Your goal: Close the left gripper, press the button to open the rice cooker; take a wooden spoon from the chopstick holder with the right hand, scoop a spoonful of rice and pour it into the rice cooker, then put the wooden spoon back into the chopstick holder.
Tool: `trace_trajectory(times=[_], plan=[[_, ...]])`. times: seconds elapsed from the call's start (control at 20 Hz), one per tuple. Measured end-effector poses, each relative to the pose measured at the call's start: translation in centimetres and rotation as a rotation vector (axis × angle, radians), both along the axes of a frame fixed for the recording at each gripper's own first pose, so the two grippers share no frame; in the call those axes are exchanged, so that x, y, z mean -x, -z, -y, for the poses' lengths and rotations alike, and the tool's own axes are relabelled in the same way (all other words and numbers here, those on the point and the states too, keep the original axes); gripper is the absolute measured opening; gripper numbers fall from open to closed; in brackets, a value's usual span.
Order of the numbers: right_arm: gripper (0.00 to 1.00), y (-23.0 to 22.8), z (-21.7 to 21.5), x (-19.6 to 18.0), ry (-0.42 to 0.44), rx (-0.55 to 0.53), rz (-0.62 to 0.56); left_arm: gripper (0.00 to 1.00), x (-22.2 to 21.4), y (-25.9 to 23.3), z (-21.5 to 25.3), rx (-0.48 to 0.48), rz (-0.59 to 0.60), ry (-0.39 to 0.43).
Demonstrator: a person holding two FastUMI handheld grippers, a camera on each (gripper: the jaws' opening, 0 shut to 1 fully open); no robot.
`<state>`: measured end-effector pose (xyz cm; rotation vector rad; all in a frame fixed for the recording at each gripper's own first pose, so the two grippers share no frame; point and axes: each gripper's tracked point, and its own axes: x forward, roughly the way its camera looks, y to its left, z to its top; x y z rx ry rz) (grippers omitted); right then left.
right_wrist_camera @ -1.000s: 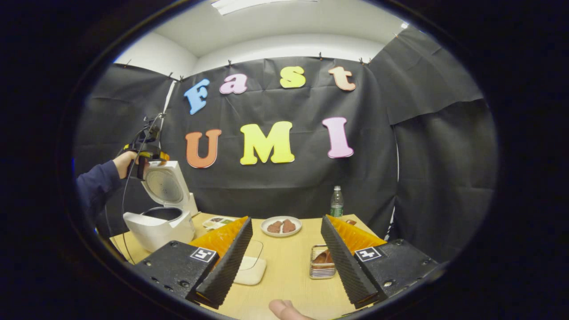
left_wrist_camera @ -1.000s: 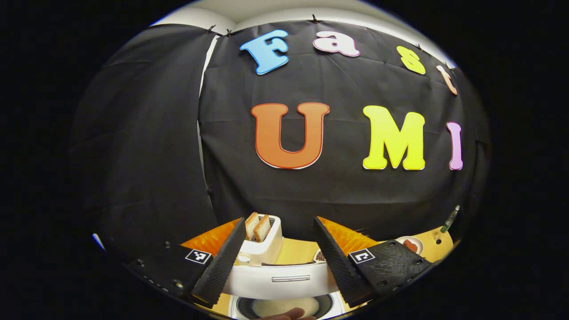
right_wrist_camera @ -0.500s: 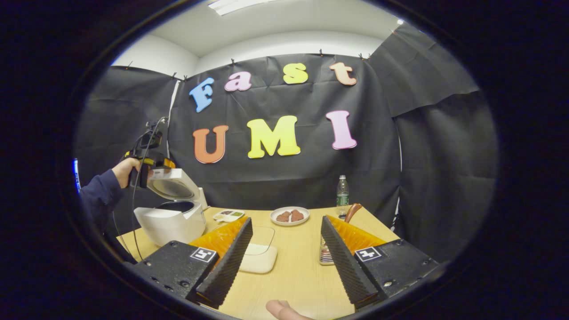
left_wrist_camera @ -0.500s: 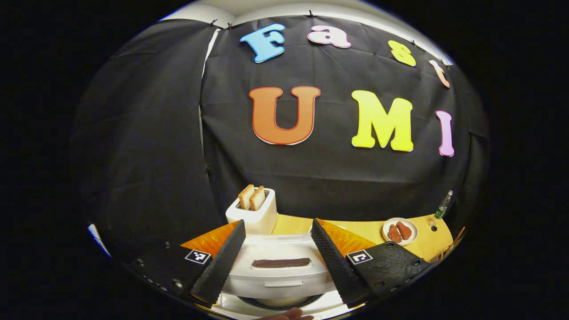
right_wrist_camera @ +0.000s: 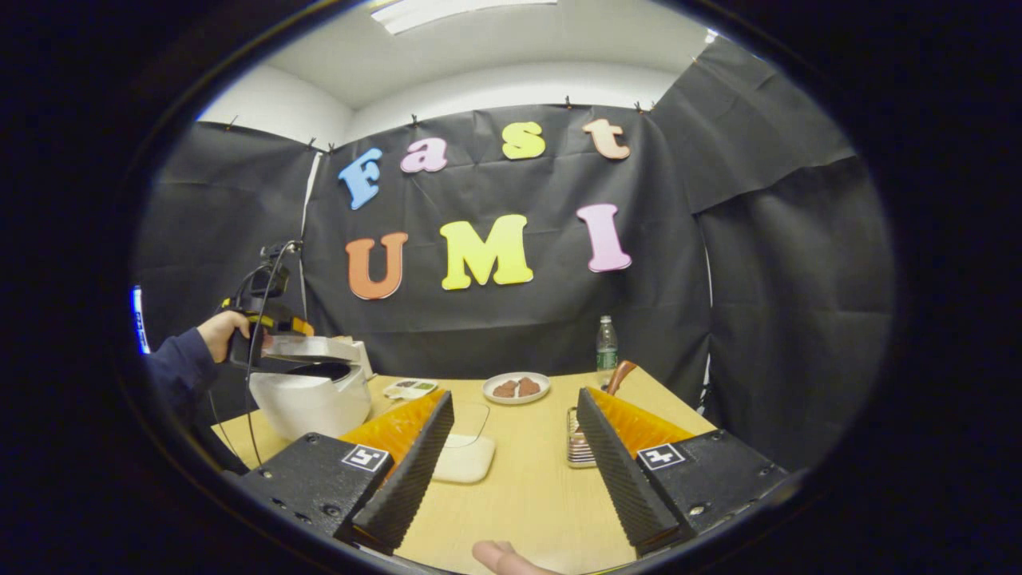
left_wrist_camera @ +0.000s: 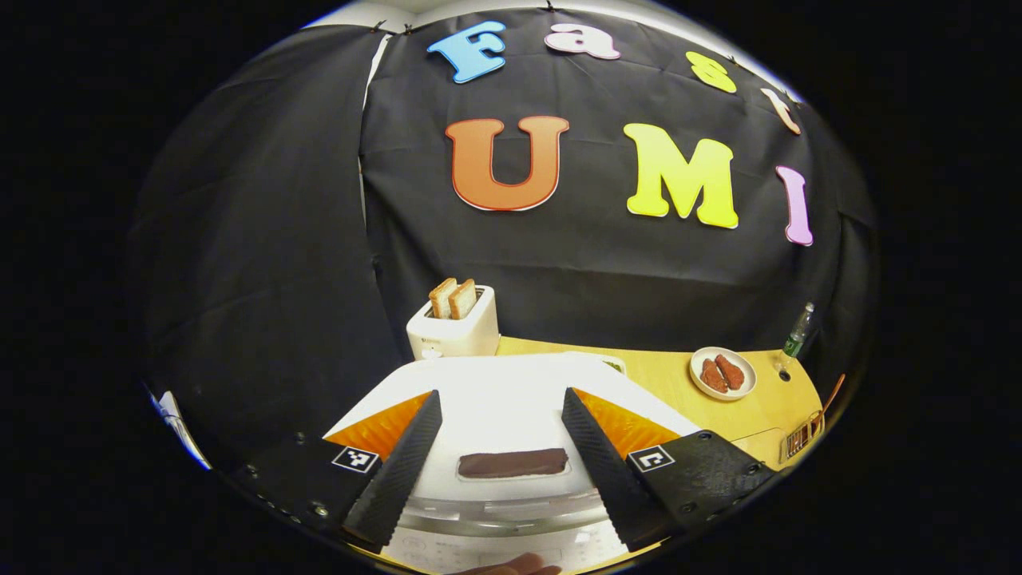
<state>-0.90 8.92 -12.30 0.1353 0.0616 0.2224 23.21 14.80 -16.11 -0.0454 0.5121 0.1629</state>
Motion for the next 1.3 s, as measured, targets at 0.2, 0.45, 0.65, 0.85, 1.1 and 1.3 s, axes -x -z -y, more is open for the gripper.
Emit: trace_trajectory(times=[0.2,0.45,0.65,0.85,1.1,1.3], plan=[[0.98,-0.8,0.5,1.0,0.013,0.009,0.015,0.98,1.5,2.1,0.5,0.017,-0.085,-0.011],[0.98,-1.5,1.1,1.4,0.046,0.018,0.027,0.98,2.5,3.0,1.0,0.03,-0.132,-0.003],[0.98,-1.4,0.5,2.0,0.037,0.018,0.015,0.99,3.9,4.6,1.3,0.046,-0.215,0.013],[0.99,-2.4,1.7,1.9,0.079,0.014,0.051,0.98,3.7,4.7,1.4,0.043,-0.204,0.024],[0.96,-2.3,1.5,2.2,0.083,-0.018,0.054,0.99,4.0,4.7,1.4,0.043,-0.161,0.025],[0.98,-2.4,1.6,2.2,0.088,-0.03,0.064,0.99,3.9,4.8,1.2,0.034,-0.113,0.01]])
